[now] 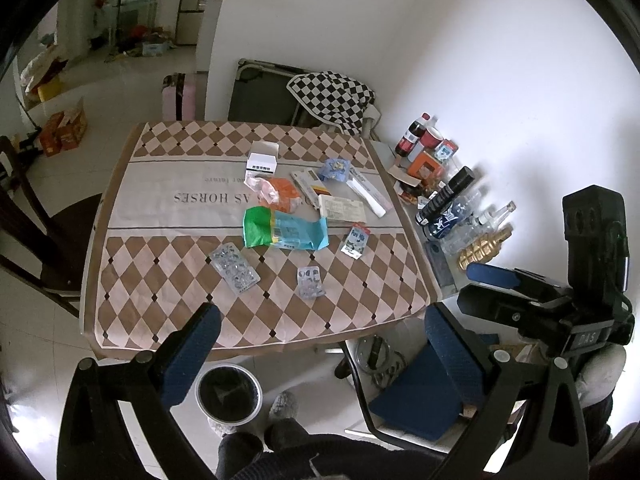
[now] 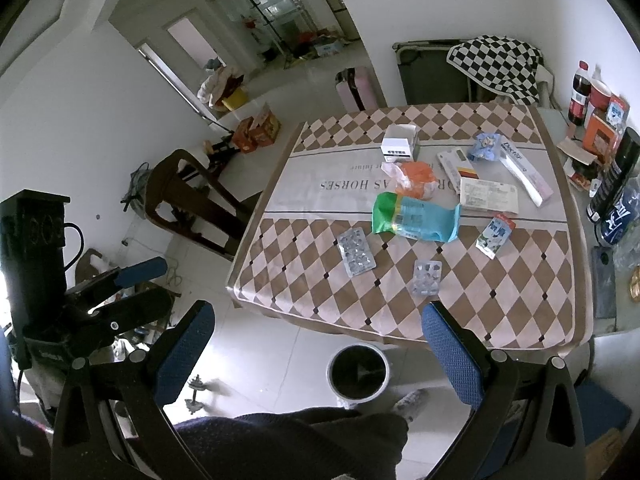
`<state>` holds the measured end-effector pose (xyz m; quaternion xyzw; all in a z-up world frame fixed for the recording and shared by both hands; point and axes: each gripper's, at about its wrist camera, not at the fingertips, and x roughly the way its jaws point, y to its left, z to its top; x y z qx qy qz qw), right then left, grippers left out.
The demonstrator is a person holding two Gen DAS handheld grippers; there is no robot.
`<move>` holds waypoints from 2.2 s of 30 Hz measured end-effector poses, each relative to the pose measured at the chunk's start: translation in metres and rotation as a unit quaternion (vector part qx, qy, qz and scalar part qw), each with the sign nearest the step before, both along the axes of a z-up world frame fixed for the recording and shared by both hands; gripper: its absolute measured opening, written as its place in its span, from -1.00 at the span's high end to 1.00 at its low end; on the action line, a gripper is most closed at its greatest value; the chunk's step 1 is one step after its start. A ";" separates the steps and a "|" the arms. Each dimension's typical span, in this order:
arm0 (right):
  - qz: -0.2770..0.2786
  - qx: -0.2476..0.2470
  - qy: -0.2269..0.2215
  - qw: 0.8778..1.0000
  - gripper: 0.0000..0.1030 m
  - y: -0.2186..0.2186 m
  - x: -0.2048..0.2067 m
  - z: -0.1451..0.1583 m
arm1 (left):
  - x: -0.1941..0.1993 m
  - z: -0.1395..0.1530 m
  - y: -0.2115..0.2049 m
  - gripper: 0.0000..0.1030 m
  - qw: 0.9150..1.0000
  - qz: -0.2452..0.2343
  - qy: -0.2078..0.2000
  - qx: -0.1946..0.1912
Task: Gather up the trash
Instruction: 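Grasp the silver blister pack with the left tool while the right tool grasps the Pure Milk carton, then carry both items over the white bin and open both tools to drop them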
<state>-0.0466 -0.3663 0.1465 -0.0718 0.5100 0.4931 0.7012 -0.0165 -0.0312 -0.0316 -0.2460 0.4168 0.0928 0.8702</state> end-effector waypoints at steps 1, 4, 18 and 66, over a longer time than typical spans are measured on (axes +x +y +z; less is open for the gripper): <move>-0.002 0.001 0.001 1.000 -1.00 -0.001 -0.001 -0.001 | 0.000 -0.008 0.004 -1.00 1.000 0.001 0.004 0.000; -0.024 0.001 0.007 1.000 -1.00 0.002 0.001 -0.004 | 0.003 -0.015 0.009 -1.00 0.999 0.027 0.020 0.031; -0.363 -0.120 0.064 0.922 -1.00 -0.015 0.125 -0.153 | 0.047 -0.209 0.096 -1.00 0.956 0.180 0.231 0.012; -0.224 -0.186 0.046 0.956 -0.04 0.165 0.183 -0.279 | -0.109 -0.056 -0.043 -0.20 0.955 0.149 0.246 0.070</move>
